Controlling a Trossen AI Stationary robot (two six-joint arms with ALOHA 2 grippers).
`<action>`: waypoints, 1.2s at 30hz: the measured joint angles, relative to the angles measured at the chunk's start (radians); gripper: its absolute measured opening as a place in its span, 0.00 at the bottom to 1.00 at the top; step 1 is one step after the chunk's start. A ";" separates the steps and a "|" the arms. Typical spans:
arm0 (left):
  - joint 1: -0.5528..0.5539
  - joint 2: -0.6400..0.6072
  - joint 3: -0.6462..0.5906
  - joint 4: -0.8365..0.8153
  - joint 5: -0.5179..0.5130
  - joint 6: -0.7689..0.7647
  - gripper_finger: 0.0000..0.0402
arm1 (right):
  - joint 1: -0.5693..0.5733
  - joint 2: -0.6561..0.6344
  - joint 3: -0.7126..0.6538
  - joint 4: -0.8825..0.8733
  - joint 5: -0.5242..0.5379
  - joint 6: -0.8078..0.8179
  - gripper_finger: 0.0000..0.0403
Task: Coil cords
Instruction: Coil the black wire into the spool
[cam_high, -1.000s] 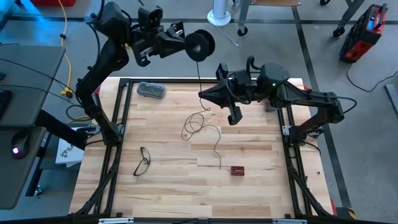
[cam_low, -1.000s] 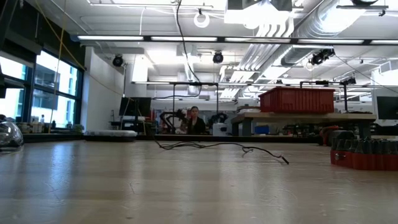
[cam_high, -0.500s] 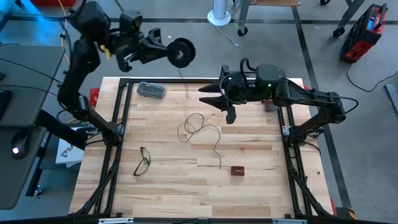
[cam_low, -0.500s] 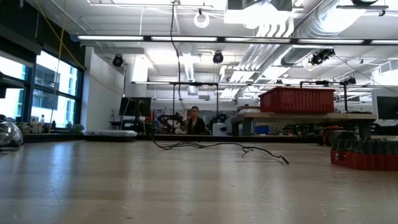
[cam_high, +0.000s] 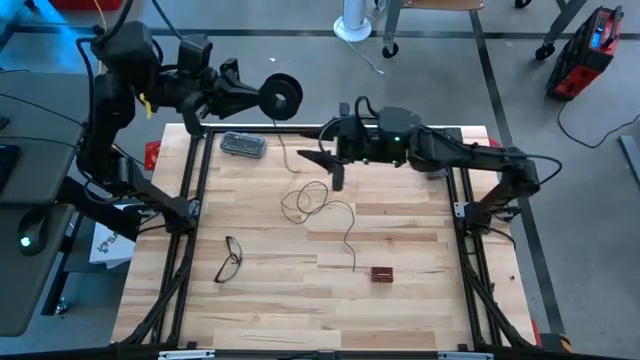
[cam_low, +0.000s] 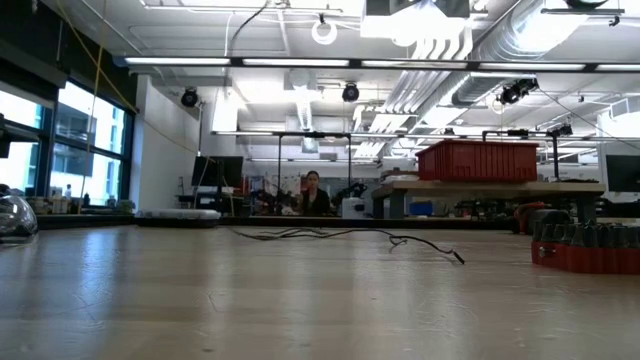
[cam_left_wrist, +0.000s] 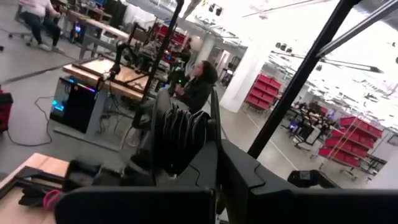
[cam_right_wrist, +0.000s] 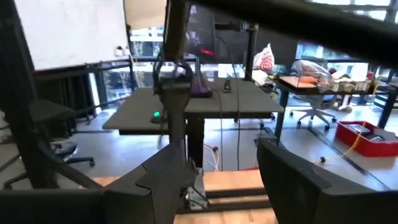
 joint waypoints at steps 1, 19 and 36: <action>-0.009 0.000 0.000 0.000 -0.012 0.003 0.00 | 0.000 0.012 0.000 0.022 -0.006 0.002 0.49; -0.067 0.001 -0.001 0.022 -0.057 -0.021 0.00 | -0.025 0.066 0.000 0.073 -0.211 0.019 0.49; -0.081 0.001 -0.001 0.050 -0.057 -0.037 0.00 | -0.024 0.091 0.001 0.076 -0.278 0.010 0.49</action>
